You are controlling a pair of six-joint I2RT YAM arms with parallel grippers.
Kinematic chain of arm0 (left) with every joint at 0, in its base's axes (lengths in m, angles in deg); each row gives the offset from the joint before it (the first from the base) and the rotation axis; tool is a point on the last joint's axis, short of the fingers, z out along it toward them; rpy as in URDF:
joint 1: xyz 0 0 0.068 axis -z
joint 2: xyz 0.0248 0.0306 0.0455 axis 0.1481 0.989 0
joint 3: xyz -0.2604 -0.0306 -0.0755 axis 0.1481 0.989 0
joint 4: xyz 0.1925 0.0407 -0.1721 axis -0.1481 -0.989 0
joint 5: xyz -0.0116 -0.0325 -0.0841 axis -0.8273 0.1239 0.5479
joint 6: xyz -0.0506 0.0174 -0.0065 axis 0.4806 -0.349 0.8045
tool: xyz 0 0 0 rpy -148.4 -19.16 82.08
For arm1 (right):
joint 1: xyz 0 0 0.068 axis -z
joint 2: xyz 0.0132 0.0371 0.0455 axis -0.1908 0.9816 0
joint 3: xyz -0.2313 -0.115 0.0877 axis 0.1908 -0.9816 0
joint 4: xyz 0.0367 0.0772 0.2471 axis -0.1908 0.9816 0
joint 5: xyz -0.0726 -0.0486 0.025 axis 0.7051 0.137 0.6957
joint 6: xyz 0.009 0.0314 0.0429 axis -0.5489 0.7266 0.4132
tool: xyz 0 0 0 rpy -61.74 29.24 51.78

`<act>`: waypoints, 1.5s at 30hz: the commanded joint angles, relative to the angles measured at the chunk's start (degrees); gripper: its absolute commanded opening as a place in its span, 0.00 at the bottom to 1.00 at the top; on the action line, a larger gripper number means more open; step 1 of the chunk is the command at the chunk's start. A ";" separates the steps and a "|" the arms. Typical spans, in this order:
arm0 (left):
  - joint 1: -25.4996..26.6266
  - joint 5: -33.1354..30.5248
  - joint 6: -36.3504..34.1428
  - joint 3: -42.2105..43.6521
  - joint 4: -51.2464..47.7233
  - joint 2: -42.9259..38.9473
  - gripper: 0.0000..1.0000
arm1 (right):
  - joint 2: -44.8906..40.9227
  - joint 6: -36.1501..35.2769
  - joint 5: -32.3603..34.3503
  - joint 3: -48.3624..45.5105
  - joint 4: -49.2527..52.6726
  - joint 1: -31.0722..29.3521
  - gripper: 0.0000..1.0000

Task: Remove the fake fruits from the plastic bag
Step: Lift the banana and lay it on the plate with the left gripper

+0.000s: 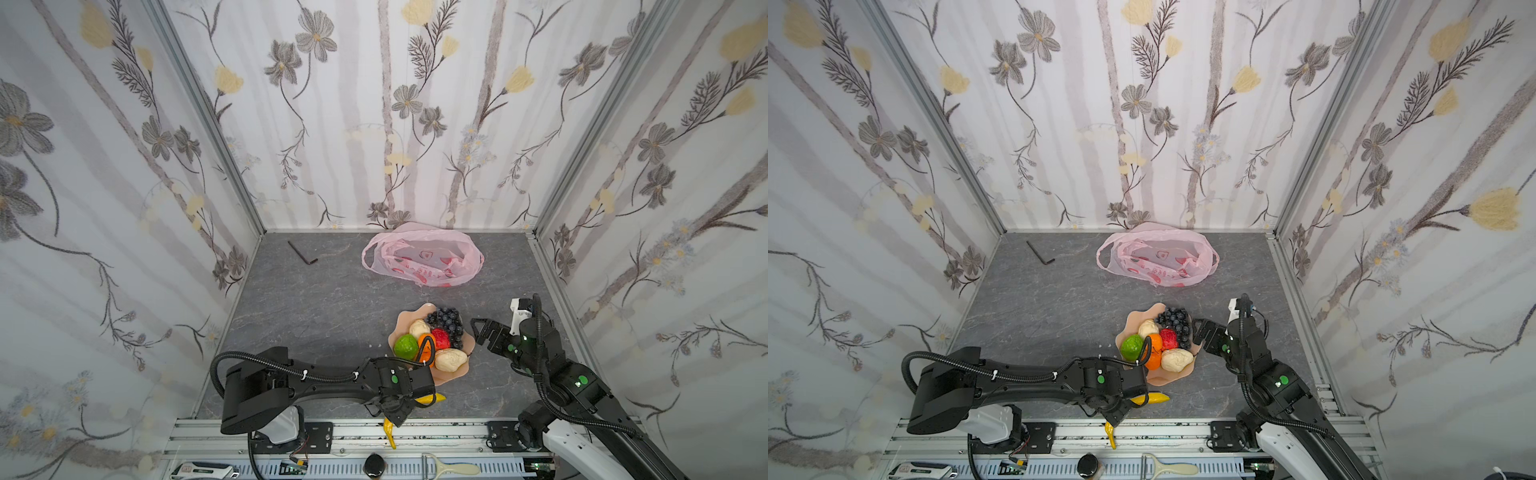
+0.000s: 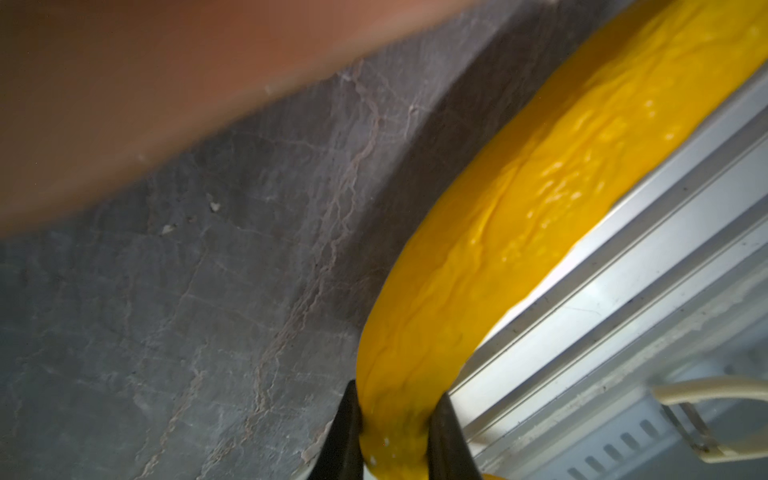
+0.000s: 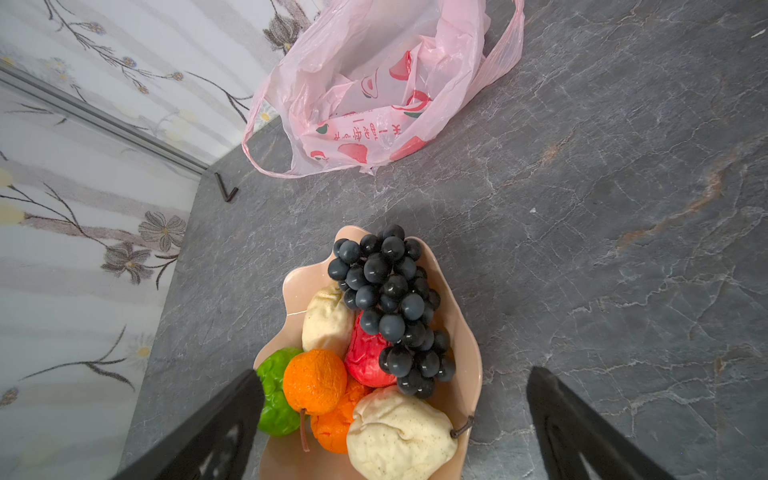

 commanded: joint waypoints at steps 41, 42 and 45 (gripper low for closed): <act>-18.49 -11.27 -50.32 -49.32 -21.15 25.45 0.23 | -5.38 -0.24 0.52 -1.18 -0.06 4.85 1.00; -18.62 -12.15 -50.02 -49.79 -20.98 25.88 0.30 | -5.23 -0.25 0.39 -1.11 -0.06 4.88 1.00; -18.66 -12.92 -49.33 -51.20 -21.01 26.46 0.41 | -5.11 -0.22 0.35 -1.19 -0.07 5.00 1.00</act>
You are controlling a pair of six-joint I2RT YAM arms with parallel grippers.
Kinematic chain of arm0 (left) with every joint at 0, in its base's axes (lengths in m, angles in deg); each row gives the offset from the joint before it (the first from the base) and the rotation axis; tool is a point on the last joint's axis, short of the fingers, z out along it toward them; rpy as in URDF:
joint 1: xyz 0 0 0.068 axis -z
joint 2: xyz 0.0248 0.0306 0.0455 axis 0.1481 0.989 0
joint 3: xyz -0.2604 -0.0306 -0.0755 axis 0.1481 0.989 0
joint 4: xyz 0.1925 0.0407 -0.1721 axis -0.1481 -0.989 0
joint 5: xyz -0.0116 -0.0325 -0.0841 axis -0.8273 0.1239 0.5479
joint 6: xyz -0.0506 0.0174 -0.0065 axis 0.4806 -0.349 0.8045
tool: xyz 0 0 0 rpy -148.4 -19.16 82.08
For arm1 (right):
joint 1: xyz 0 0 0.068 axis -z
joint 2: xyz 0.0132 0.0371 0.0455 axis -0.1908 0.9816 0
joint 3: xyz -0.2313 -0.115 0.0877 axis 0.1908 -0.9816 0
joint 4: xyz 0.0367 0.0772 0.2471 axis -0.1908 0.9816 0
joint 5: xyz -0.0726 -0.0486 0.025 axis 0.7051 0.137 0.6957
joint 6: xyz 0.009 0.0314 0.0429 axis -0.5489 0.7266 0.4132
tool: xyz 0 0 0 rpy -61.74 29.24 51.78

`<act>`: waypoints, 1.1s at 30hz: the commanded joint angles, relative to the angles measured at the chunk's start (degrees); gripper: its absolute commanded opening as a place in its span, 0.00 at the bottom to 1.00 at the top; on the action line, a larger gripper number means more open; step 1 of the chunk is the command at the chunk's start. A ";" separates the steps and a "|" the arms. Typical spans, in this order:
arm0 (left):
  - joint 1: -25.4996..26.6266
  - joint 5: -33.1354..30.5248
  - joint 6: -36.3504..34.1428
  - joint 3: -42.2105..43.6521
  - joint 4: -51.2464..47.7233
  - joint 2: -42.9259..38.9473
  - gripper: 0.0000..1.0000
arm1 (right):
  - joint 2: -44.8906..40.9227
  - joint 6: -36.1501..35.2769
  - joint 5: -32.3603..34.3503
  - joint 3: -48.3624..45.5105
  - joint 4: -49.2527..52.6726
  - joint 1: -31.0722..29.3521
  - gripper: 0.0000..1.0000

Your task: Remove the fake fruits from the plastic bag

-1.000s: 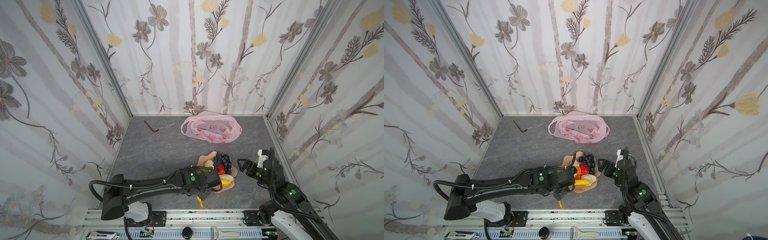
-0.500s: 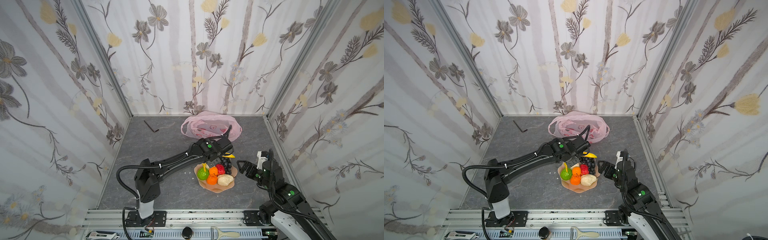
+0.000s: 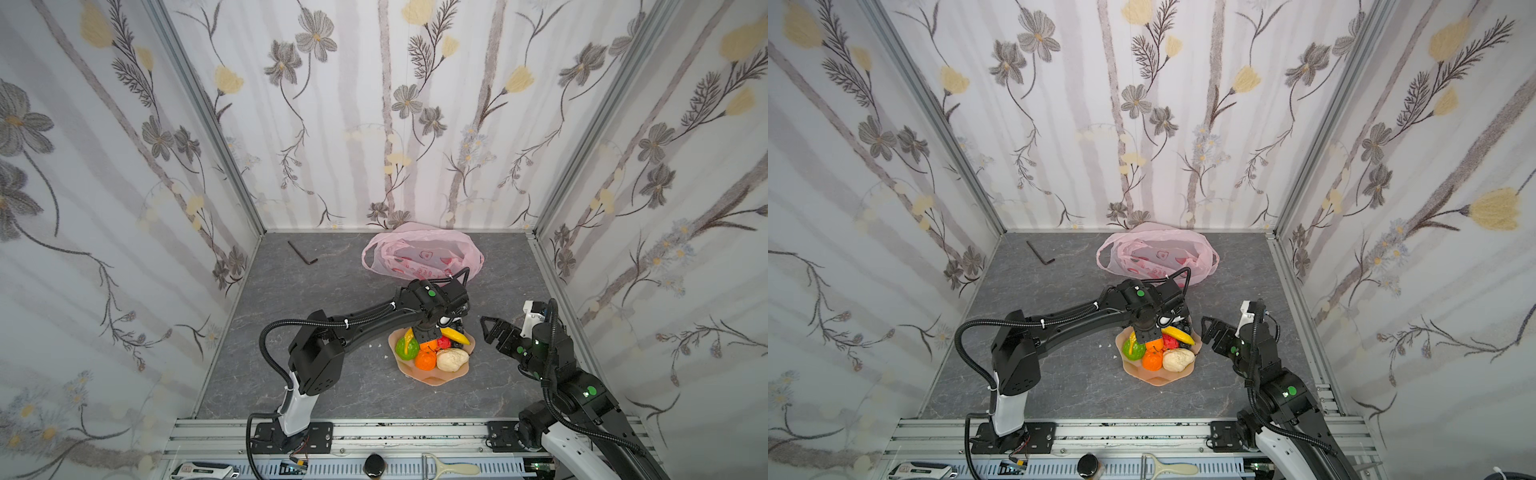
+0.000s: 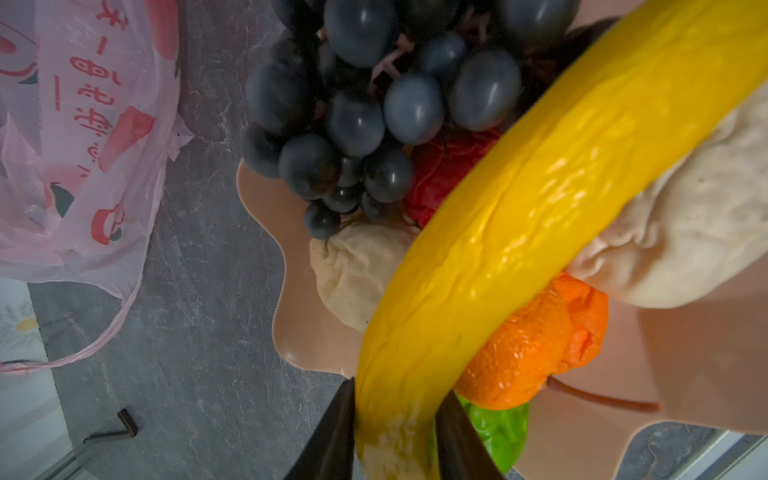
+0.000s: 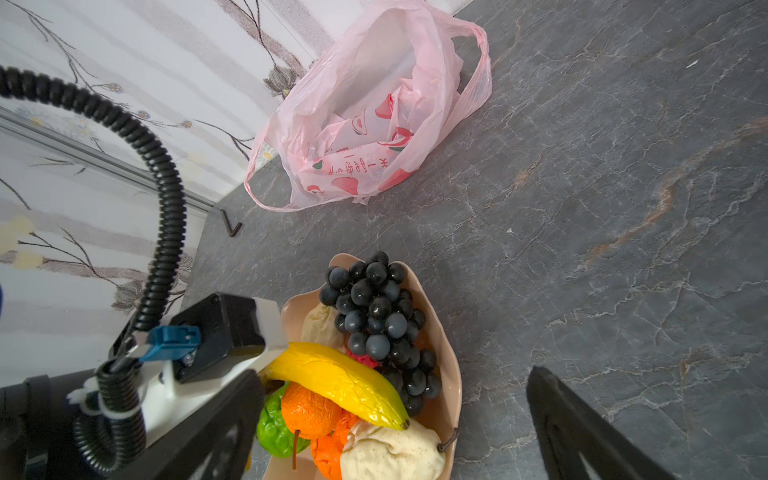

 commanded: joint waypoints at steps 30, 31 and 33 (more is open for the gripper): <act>-46.98 -15.24 26.31 72.28 93.52 -38.35 0.92 | 40.52 -39.84 16.30 -5.59 -64.42 21.24 1.00; -47.60 -15.38 24.56 74.03 97.20 -36.86 0.93 | 41.71 -41.40 13.93 -7.12 -68.68 21.30 1.00; -49.03 -14.39 22.10 75.47 101.81 -32.75 0.94 | 43.56 -43.57 8.67 -10.44 -77.54 21.73 1.00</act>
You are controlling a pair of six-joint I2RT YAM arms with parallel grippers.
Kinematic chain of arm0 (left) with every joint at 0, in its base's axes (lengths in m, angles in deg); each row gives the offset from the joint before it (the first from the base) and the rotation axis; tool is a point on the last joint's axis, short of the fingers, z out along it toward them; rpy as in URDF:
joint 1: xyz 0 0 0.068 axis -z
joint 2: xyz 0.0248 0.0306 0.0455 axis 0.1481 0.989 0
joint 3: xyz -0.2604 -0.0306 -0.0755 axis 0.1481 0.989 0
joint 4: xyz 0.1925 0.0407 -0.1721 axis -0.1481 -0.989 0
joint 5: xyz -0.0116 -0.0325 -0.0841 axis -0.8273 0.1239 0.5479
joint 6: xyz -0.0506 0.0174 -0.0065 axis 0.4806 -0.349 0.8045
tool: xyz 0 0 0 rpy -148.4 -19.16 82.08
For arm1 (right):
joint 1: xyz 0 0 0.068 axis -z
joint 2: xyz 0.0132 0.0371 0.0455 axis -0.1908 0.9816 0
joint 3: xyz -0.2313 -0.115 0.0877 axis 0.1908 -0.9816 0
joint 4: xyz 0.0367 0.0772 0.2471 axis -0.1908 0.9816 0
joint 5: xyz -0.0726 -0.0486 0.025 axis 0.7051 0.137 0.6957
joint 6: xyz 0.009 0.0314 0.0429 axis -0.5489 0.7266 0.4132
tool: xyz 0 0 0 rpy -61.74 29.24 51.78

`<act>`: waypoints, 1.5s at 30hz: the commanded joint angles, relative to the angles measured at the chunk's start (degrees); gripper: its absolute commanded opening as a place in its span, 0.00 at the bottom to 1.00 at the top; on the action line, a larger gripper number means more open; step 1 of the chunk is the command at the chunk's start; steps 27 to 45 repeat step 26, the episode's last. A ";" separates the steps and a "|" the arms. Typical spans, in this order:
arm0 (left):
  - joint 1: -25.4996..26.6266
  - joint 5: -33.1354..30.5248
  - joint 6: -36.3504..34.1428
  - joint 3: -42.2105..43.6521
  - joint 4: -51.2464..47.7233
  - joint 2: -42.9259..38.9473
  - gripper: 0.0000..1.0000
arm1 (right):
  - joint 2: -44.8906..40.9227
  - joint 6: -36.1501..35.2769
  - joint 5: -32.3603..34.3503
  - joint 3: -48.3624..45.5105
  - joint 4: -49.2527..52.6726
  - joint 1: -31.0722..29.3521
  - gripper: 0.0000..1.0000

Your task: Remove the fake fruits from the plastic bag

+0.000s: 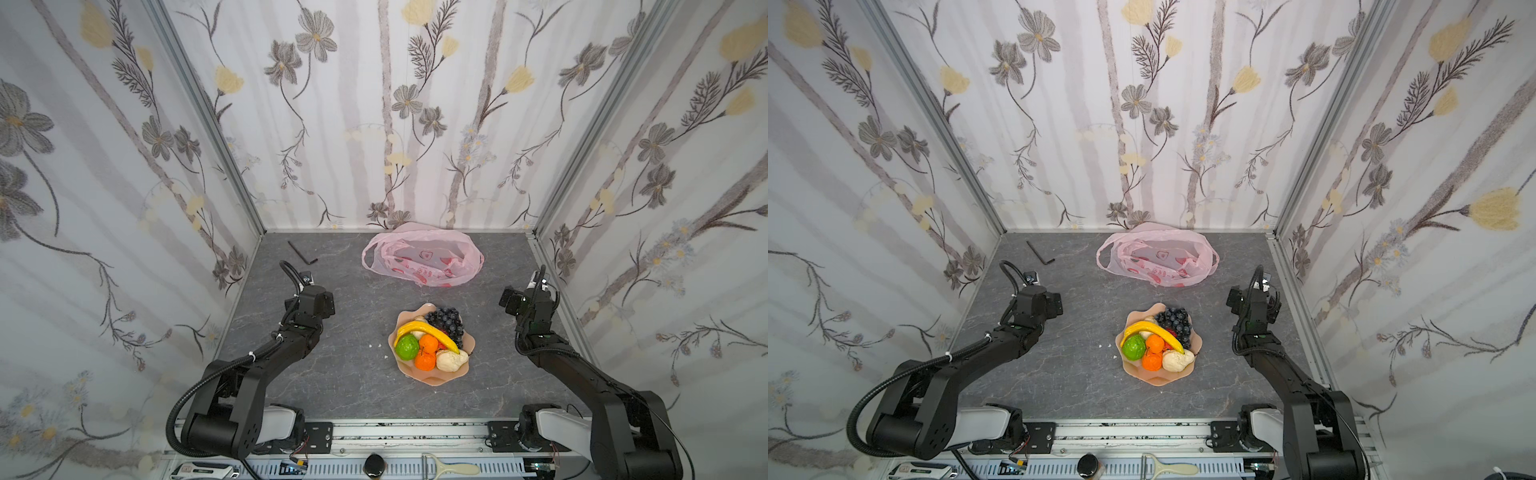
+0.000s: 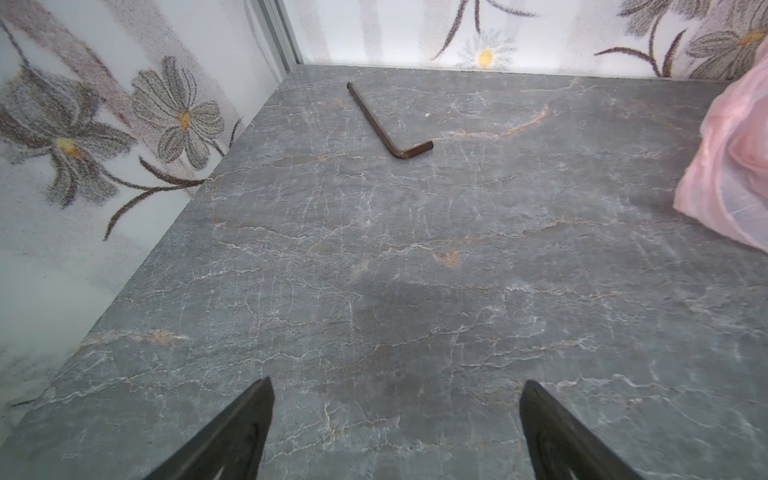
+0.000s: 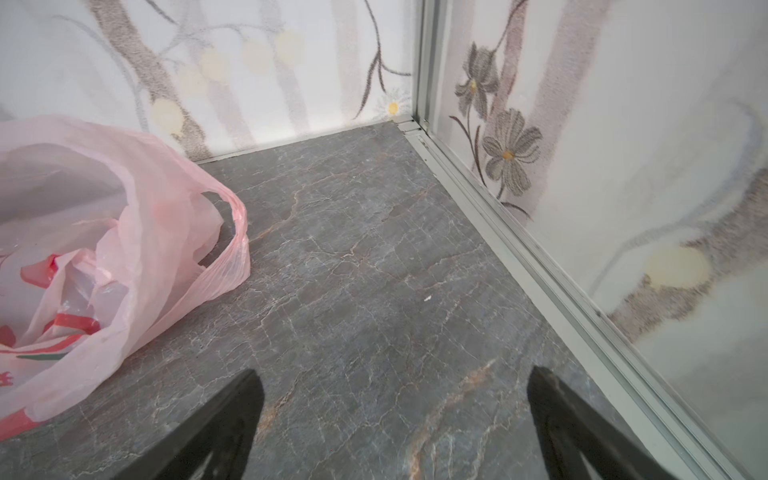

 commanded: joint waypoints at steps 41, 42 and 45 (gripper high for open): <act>-8.13 18.55 -5.89 16.81 57.98 10.73 1.00 | 7.86 -7.56 -10.85 -14.44 -49.24 0.62 1.00; -8.13 18.55 -5.89 16.81 57.98 10.73 1.00 | 7.86 -7.56 -10.85 -14.44 -49.24 0.62 1.00; -8.13 18.55 -5.89 16.81 57.98 10.73 1.00 | 7.86 -7.56 -10.85 -14.44 -49.24 0.62 1.00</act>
